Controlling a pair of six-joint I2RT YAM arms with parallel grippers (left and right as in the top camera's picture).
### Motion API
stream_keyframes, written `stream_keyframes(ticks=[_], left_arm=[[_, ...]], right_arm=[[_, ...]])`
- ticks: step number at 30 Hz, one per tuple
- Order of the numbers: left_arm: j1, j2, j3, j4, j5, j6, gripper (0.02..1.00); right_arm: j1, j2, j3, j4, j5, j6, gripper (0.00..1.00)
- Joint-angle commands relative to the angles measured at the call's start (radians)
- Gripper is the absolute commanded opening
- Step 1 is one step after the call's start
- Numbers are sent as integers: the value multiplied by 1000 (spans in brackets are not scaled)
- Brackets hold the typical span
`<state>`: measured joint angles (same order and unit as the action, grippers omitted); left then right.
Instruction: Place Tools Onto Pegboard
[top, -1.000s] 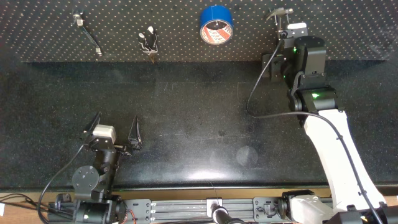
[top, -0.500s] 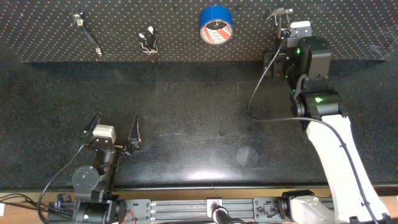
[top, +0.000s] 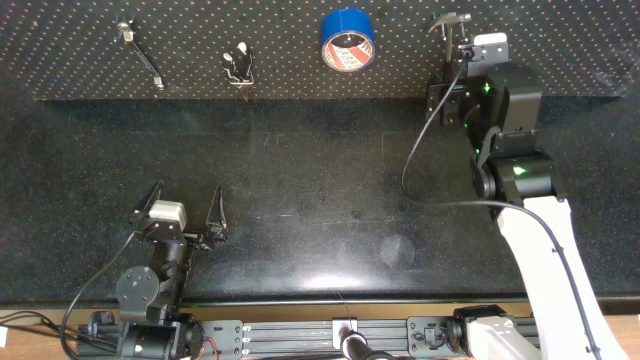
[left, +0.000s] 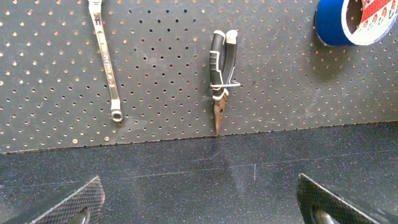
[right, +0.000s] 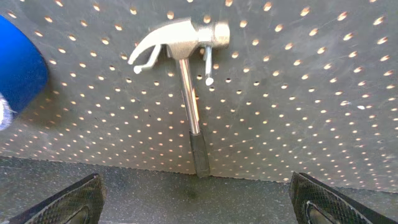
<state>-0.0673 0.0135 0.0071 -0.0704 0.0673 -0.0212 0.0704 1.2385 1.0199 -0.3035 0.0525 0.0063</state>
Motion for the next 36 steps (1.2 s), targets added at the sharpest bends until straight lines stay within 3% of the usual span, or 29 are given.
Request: stream_keyframes(ticks=[1,4,7,13,21,25,36], left_arm=[[-4,-10,-2,-8,-11,-5,996],[-4,-10,-2,-8,-11,-5,996],[-4,-10,-2,-8,-11,-5,996],[-4,-10,-2,-8,-11,-5,996],[-4,-10,-2,-8,-11,-5,996],[-4,-10,-2,-8,-11,-5,996],[-4,-10,-2,-8,-11,-5,996]], right_arm=[[-5,-95,15,-23,62,0,958],[-5,-148,4,-38,116,0,958],[-40,-241,-97,69,111,0,958],[-147,-452,-485,486,-34,2,958],[-196,-850,-905,666,-114,37,961],[-223,-962,-1019,662,-144,35,961],[-248,-1121,-1016,394,-223,22,961]])
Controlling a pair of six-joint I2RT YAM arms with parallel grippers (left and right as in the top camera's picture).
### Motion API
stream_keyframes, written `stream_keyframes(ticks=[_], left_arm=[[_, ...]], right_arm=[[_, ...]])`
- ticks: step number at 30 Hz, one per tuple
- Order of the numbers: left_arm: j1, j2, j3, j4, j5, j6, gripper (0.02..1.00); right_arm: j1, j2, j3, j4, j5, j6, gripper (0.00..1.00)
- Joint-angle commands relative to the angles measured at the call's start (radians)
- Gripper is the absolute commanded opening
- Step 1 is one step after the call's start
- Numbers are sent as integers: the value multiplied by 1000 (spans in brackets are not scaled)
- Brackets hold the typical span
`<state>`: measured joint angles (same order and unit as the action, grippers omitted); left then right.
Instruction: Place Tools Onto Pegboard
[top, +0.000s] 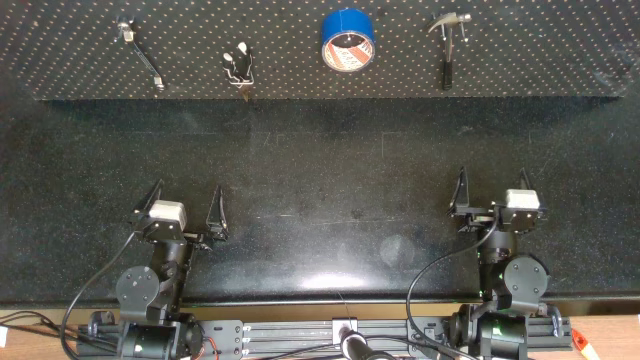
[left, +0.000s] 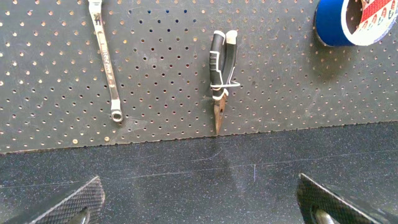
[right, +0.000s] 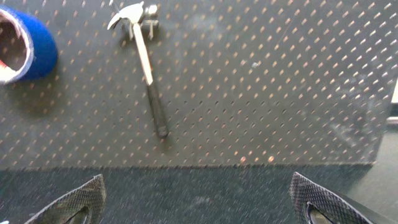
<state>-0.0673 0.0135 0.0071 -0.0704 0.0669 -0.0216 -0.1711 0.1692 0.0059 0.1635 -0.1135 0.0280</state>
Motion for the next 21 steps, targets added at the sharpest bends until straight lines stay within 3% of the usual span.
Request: stream_keyframes(ticks=[1,5,16,21], left_arm=[[-4,-10,-2,-8,-11,-5,996],[-4,-10,-2,-8,-11,-5,993],[-4,-10,-2,-8,-11,-5,996],[-4,-10,-2,-8,-11,-5,996]], right_arm=[[-6,-64,-2,-97,-58,15,961],[-6,-118,-2,-226,-56,51,961],[0,-169,-2,-231,0,98,963],[89,-169,-2,-231,17,103,961]])
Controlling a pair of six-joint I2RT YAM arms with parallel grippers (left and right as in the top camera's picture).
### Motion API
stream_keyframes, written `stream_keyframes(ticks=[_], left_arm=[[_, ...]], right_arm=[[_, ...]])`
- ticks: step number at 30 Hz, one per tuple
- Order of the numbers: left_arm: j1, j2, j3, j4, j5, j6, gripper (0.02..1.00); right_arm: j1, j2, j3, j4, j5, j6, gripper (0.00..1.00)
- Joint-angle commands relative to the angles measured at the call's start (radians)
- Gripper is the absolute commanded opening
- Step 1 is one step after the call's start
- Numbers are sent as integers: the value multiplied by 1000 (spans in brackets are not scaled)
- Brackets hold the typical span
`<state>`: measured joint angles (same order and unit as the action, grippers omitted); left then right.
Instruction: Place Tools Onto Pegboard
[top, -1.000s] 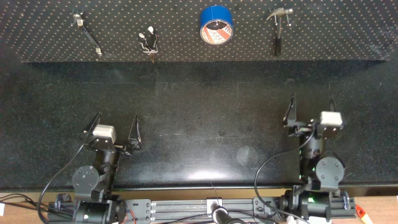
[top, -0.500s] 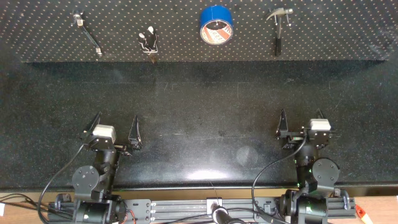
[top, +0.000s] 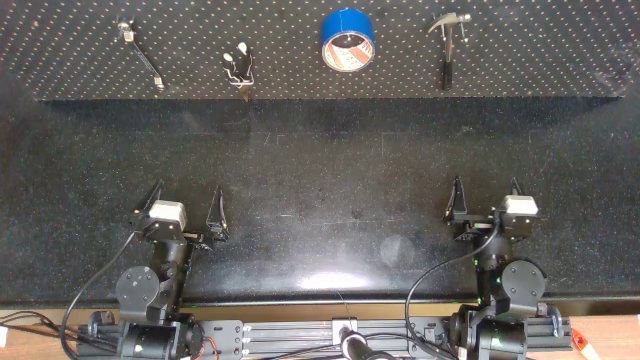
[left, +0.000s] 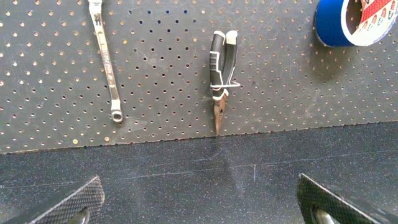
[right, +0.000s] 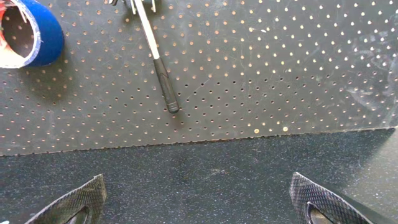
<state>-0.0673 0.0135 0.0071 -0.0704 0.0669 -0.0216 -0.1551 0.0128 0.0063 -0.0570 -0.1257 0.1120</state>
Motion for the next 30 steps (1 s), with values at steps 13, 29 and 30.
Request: stream_keyframes(ticks=[13,29,30], left_arm=[[-4,-10,-2,-8,-11,-5,996],[-4,-10,-2,-8,-11,-5,996],[-4,-10,-2,-8,-11,-5,996]], right_arm=[[172,-12,-2,-15,116,8,963],[172,-12,-2,-15,116,8,963],[172,-12,-2,-15,116,8,963]])
